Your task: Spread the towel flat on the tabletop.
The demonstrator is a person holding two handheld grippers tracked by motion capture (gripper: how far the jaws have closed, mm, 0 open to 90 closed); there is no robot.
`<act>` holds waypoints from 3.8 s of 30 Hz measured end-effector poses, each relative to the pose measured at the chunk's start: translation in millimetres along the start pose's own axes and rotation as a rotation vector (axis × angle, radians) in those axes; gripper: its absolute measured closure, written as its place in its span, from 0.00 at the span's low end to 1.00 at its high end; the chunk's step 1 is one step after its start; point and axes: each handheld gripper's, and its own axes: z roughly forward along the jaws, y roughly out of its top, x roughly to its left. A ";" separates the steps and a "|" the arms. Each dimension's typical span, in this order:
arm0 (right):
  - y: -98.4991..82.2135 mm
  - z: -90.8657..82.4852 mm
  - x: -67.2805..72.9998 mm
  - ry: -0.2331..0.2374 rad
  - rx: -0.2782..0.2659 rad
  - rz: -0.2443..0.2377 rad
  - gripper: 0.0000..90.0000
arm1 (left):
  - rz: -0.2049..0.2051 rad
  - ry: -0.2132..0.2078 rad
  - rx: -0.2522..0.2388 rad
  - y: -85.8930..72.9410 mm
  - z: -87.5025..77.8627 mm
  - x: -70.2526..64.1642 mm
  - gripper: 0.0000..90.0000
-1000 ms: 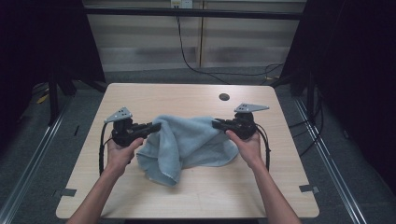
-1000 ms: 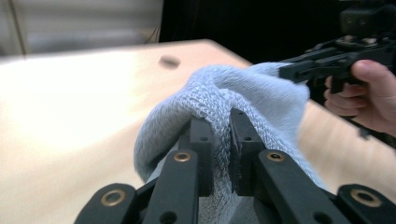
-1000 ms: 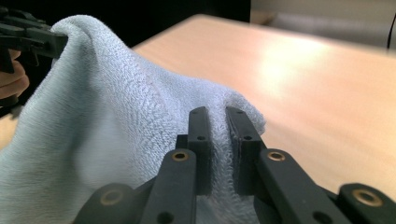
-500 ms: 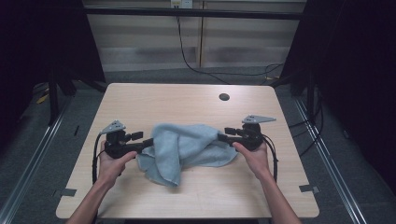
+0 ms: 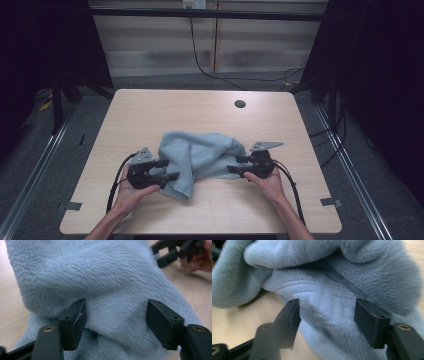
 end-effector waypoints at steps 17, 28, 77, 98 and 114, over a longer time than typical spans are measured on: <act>5.9 -3.0 21.7 0.061 0.013 -0.059 0.91 | -0.035 0.002 0.040 -9.6 1.4 18.8 0.38; 30.0 -48.1 32.3 0.082 -0.149 -0.070 0.92 | 0.004 -0.035 -0.148 9.0 -40.0 2.8 0.91; 73.5 -75.1 14.2 0.020 -0.261 -0.044 0.92 | -0.213 0.148 -0.207 37.0 -44.1 71.5 0.88; 9.3 19.3 -15.7 -0.023 0.023 0.061 0.90 | 0.075 -0.003 0.074 13.2 2.8 -15.6 0.58; -31.3 -15.3 49.1 0.124 0.129 0.013 0.91 | 0.184 0.033 0.164 -7.9 0.3 -8.5 0.87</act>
